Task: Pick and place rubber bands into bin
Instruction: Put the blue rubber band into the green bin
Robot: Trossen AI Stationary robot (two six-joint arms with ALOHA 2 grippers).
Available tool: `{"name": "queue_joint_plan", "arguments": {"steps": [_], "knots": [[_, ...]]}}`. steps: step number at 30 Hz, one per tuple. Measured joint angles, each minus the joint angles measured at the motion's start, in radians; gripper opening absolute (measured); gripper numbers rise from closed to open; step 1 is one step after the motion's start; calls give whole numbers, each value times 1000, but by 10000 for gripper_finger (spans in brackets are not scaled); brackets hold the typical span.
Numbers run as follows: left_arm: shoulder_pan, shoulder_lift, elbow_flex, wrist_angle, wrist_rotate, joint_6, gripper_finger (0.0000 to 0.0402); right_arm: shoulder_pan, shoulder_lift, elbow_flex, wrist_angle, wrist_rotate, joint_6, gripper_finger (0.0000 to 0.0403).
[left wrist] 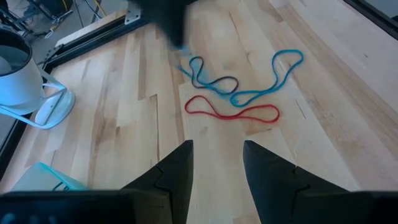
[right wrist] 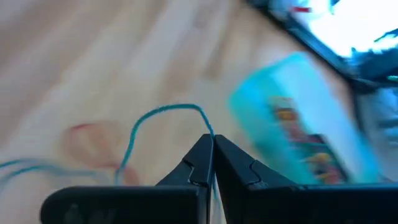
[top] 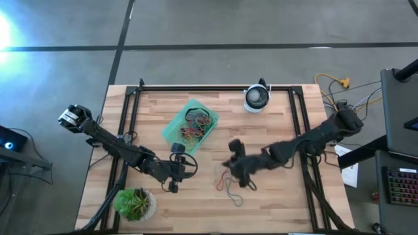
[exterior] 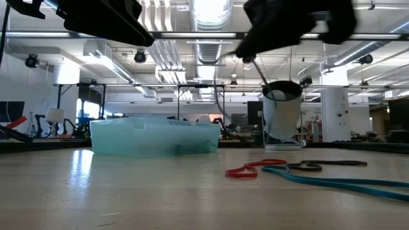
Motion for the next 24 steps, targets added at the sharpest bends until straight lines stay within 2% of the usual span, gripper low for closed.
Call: {"name": "queue_joint_plan", "arguments": {"steps": [10, 17, 24], "knots": [[0, 0, 0, 0, 0, 0, 125, -277, 1, 82, 112, -18, -155, 8], [0, 0, 0, -1, 0, 6, 125, -471, 24, 154, 210, -242, -180, 8], [0, 0, 0, -7, 0, 7, 125, -610, 127, 216, 278, -427, -123, 8]]}}
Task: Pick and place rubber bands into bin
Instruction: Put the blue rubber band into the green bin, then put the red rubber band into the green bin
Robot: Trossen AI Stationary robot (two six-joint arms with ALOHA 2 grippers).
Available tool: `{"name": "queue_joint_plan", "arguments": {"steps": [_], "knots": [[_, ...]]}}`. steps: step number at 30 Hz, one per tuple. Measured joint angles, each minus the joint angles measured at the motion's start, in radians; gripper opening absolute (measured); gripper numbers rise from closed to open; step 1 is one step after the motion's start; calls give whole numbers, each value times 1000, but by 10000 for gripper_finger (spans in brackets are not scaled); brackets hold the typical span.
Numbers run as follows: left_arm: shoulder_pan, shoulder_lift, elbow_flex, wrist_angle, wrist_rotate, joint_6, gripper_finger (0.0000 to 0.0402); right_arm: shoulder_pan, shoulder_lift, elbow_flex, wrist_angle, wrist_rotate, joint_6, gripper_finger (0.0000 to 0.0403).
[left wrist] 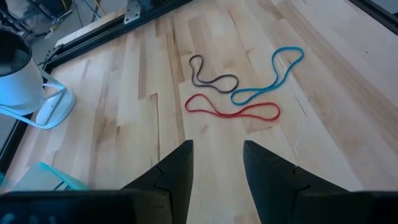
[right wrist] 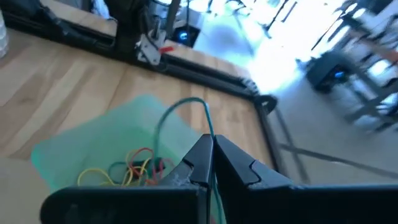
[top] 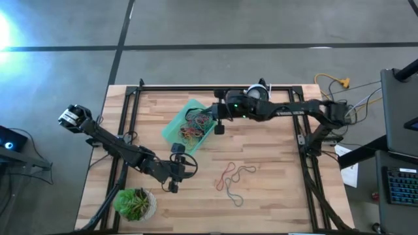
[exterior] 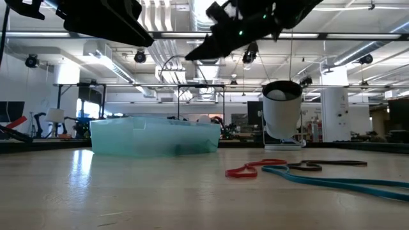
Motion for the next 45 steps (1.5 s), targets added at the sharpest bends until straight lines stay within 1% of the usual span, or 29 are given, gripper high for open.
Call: {"name": "queue_joint_plan", "arguments": {"steps": [2, 4, 7, 9, 11, 15, 18, 21, 24, 29, 31, 34, 38, 43, 45], "knots": [[0, 0, 0, 0, 0, 0, 125, -24, 54, 16, 24, -48, 22, 8], [0, 0, 0, -2, 0, -1, 125, -42, 111, 31, 33, -73, 56, 8], [0, 0, 0, -4, 0, -1, 125, -63, 194, 59, 34, -77, 99, 10], [0, 0, 0, -3, 0, -1, 125, -76, 237, 78, 25, -80, 129, 19], [0, 0, 0, -5, 0, -2, 125, -88, 269, 98, 10, -102, 159, 34], [0, 0, 0, -4, 0, -2, 125, -103, 290, 135, -40, -200, 206, 83], [0, 0, -1, -4, 0, -1, 125, -102, 278, 157, -130, -213, 212, 123], [0, 0, -1, -3, 0, -1, 125, -92, 234, 170, -278, -216, 177, 154], [0, 0, -1, 0, 0, -2, 125, -59, 162, 172, -455, -216, 129, 173], [0, 18, -1, 35, 10, 15, 125, 36, 36, 123, -700, -238, 127, 182], [0, 43, -2, 90, 49, 66, 125, 85, -17, 101, -756, -239, 164, 182], [5, 101, 18, 198, 118, 165, 125, 172, -95, 42, -780, -237, 226, 182], [20, 193, 89, 212, 132, 227, 125, 300, -207, -53, -772, -225, 314, 179], [50, 301, 221, 73, 134, 222, 125, 481, -351, -191, -753, -55, 473, 169], [61, 349, 279, 31, 165, 220, 125, 559, -412, -249, -737, 17, 546, 166]]}}
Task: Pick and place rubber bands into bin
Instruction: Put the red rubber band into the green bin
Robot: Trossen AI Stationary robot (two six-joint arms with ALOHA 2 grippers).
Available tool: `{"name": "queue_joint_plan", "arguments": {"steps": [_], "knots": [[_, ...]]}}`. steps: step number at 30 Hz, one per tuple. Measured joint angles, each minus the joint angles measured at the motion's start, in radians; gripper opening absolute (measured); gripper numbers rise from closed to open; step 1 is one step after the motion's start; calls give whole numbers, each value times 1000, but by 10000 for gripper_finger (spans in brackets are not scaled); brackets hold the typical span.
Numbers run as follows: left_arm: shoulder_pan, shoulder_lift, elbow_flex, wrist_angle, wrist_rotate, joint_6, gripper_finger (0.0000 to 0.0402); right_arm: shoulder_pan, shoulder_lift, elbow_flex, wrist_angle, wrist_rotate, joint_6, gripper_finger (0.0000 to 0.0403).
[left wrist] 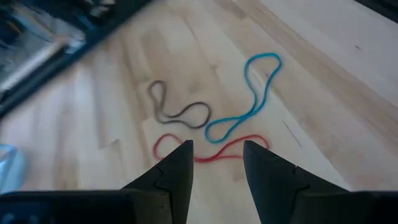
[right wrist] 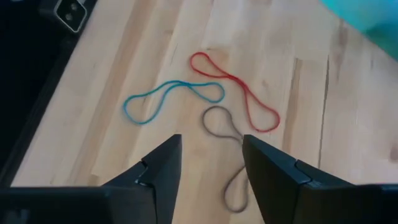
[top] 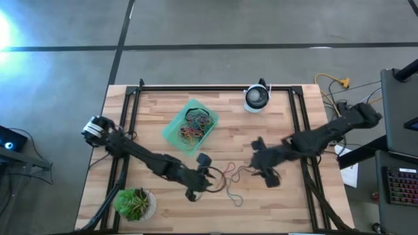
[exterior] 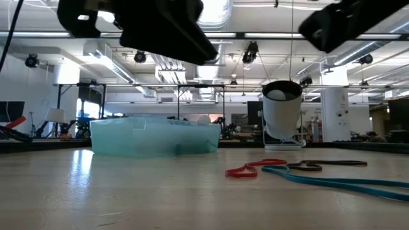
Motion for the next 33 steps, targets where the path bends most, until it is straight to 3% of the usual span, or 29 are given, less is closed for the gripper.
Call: {"name": "queue_joint_plan", "arguments": {"steps": [7, 13, 20, 33], "knots": [[32, 199, 225, -218, 142, -5, 125, 244, -169, -199, 158, 261, 151, 155], [62, 325, 417, -448, 225, -53, 125, 348, -253, -304, 290, 378, 157, 147], [89, 418, 533, -538, 311, -45, 125, 365, -264, -329, 341, 408, 127, 144], [110, 489, 564, -574, 346, -44, 125, 367, -259, -350, 363, 408, 123, 141]]}}
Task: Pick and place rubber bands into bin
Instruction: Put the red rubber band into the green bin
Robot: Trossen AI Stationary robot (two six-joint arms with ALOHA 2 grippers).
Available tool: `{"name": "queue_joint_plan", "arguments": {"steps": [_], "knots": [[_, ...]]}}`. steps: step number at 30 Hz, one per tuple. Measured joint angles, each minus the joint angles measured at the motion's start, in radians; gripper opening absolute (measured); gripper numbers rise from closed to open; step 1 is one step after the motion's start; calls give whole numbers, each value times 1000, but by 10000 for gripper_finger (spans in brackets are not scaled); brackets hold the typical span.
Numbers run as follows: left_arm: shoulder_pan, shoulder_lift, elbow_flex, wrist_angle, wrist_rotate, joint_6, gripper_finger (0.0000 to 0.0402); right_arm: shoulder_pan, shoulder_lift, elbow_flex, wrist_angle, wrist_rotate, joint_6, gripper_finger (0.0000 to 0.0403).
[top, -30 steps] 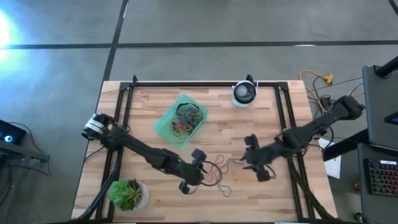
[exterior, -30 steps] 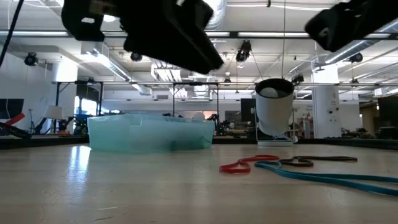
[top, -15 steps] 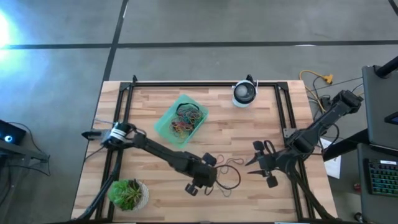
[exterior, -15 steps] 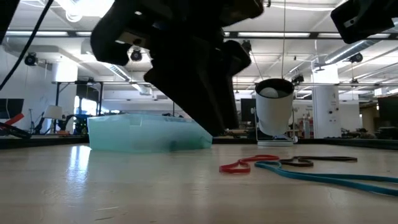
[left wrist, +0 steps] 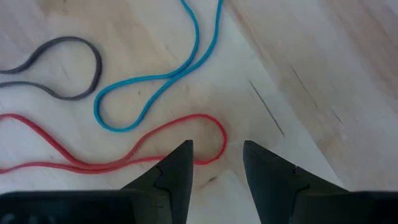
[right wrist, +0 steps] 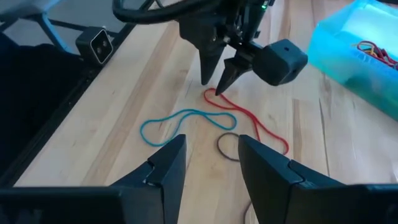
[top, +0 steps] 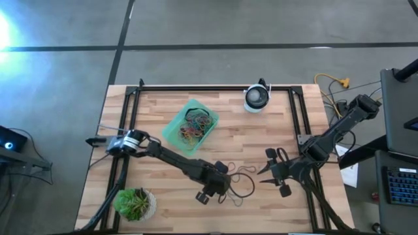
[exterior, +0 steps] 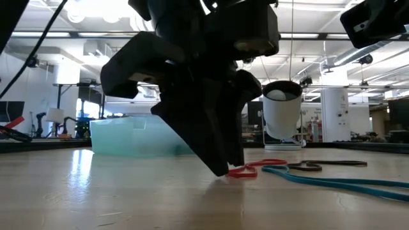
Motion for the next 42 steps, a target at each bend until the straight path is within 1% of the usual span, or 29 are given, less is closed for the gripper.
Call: {"name": "queue_joint_plan", "arguments": {"steps": [11, 16, 19, 26, 33, 39, 42], "knots": [[27, 38, 3, 15, 92, -1, 125, 0, 0, 0, 2, 0, 0, 136], [27, 40, 3, 23, 97, 0, 121, 0, 0, -4, 2, 0, 0, 136], [26, 40, 4, 22, 99, 0, 103, 0, 0, -4, 2, 0, 0, 134], [26, 45, -1, 25, 102, 0, 48, 0, 0, -5, 2, -1, 0, 132], [27, 45, -4, -6, 103, -1, 6, 0, 0, -6, 2, -1, 0, 130], [26, 43, 3, -40, 77, -1, 1, 0, 0, -17, 17, -2, 4, 125], [23, 29, 2, -51, 15, 3, 0, 0, 0, -23, 18, -3, 6, 125]]}}
